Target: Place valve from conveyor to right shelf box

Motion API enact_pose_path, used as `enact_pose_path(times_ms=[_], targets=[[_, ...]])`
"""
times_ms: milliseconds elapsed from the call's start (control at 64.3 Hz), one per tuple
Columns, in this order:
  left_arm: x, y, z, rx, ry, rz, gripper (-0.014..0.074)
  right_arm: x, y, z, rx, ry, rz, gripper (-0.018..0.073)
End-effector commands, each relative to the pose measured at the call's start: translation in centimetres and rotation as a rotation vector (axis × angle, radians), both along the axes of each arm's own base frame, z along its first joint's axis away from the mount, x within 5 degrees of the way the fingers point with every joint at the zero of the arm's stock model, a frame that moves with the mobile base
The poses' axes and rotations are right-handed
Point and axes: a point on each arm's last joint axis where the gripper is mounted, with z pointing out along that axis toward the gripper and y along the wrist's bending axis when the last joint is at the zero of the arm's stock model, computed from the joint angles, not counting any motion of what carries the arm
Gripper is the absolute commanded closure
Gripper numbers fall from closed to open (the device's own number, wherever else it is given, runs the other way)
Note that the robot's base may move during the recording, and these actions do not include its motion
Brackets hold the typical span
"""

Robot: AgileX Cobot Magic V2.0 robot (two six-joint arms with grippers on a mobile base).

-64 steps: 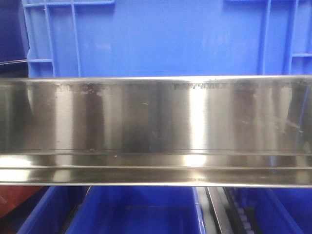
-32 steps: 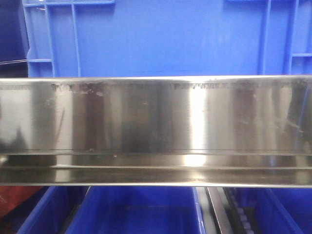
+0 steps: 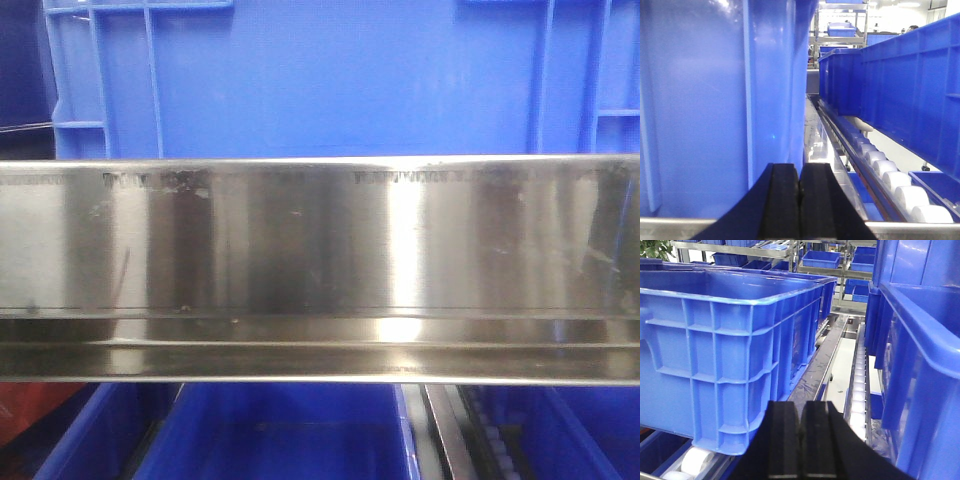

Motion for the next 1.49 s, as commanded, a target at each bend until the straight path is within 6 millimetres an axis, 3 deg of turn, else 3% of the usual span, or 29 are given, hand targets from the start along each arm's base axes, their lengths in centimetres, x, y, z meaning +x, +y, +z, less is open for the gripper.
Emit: enact_pose_path(times_ms=[0,653,902,1229,1478], targets=[[-0.1,0.0,0.3,-0.015,-0.029,0.005,0.0707,0.0,-0.1,0.2,0.004,-0.022,-0.008,0.0715],[-0.1,0.0,0.3,-0.015,-0.029,0.005,0.0707,0.4,-0.3,-0.4,-0.006,-0.046,-0.049,0.0715],[-0.1,0.0,0.3,-0.015,-0.029,0.005,0.0707,1.0,-1.4,-3.7,0.066,-0.073,-0.261,0.0715],[-0.1,0.0,0.3,-0.015,-0.029,0.005,0.0707,1.6,-1.7,-10.8,0.070,-0.069,-0.311,0.0715],[-0.1,0.0,0.3,-0.015,-0.029,0.005,0.0707,1.6,-1.8,-10.7,0.084,-0.091,-0.313,0.0715]])
